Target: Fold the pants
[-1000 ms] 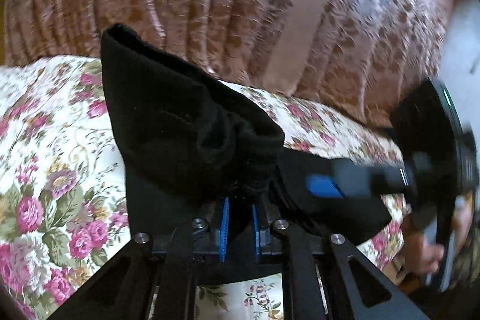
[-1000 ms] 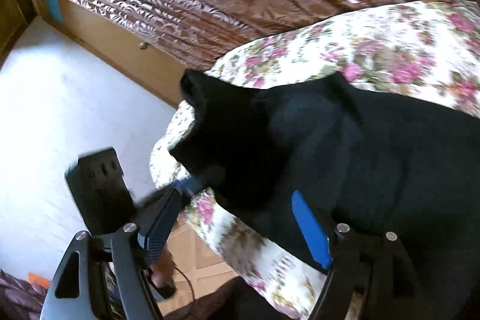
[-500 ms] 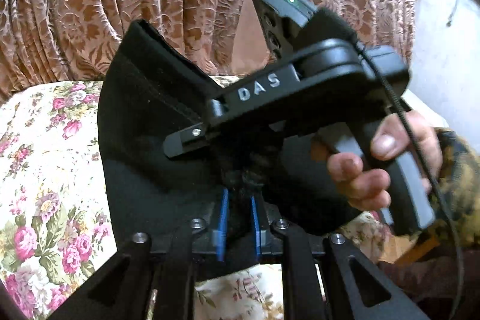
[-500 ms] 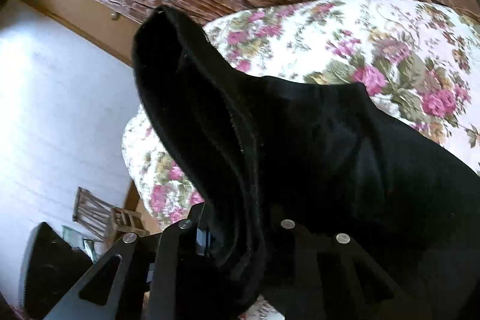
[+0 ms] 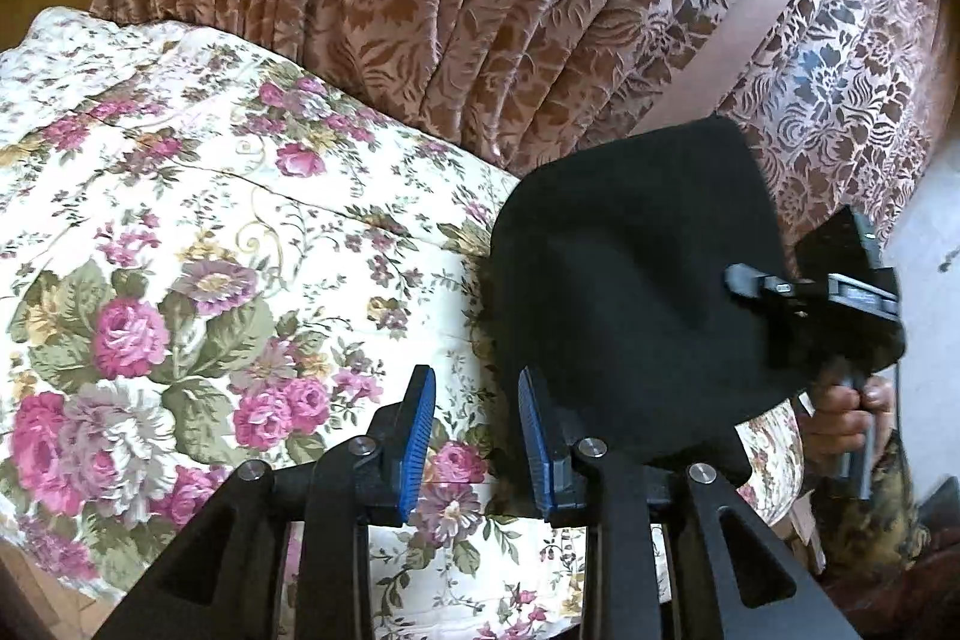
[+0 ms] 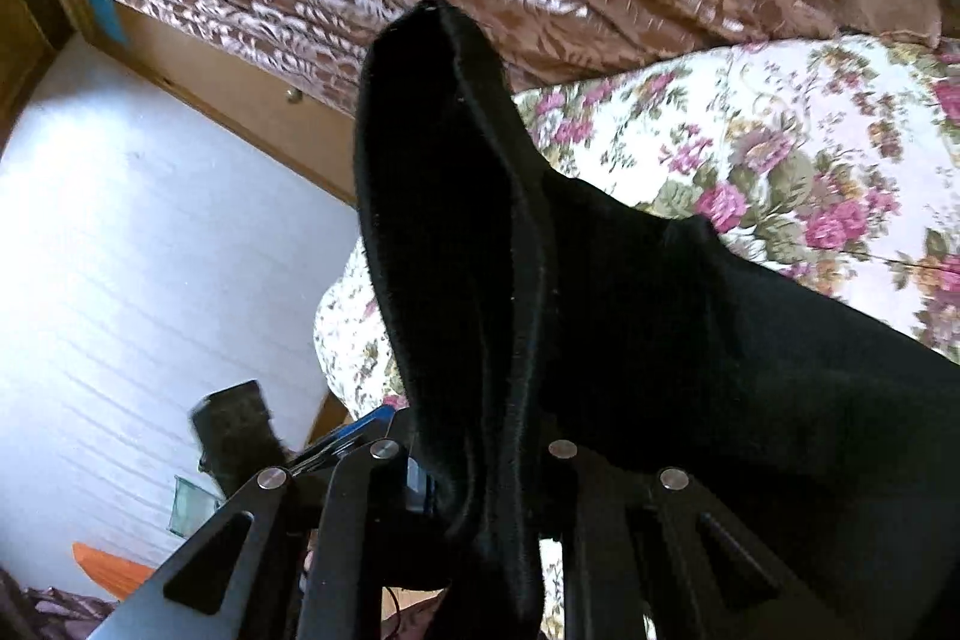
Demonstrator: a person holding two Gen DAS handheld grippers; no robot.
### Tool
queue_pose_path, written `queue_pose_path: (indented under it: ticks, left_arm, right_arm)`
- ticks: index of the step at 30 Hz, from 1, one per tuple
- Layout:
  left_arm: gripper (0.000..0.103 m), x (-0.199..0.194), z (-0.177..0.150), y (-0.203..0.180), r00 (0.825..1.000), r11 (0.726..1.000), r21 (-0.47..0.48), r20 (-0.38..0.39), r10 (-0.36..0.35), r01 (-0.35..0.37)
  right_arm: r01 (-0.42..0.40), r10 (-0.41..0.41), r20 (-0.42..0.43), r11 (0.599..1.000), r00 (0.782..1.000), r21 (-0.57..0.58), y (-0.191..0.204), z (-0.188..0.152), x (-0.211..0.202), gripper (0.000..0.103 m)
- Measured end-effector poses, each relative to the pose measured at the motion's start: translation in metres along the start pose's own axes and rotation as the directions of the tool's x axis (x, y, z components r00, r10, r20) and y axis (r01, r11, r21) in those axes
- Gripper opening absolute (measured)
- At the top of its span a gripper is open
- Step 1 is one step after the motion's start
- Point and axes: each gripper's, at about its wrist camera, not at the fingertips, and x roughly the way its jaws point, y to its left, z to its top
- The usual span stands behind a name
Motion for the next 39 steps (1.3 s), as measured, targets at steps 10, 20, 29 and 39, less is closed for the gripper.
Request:
queue_pose_path:
  ticks: [10, 20, 29, 39]
  left_arm:
    - [0.031, 0.081, -0.012, -0.080, 0.978, 0.984, 0.120, -0.174, -0.112, 0.134]
    - [0.032, 0.125, -0.046, -0.139, 0.934, 0.947, 0.231, -0.329, -0.141, 0.225]
    - [0.032, 0.128, -0.048, -0.141, 0.931, 0.950, 0.224, -0.339, -0.136, 0.220]
    - [0.034, 0.126, -0.050, -0.138, 0.933, 0.950, 0.217, -0.329, -0.148, 0.227]
  right_arm:
    - [0.040, -0.045, 0.130, 0.998, 0.990, 0.042, -0.024, -0.032, -0.106, 0.015]
    - [0.145, -0.191, 0.128, 0.942, 0.973, 0.303, -0.146, -0.087, -0.155, 0.015]
    - [0.123, -0.236, 0.206, 0.885, 0.949, 0.449, -0.185, -0.120, -0.181, 0.033]
    - [0.056, -0.208, 0.305, 0.897, 0.929, 0.439, -0.127, -0.164, -0.221, 0.035]
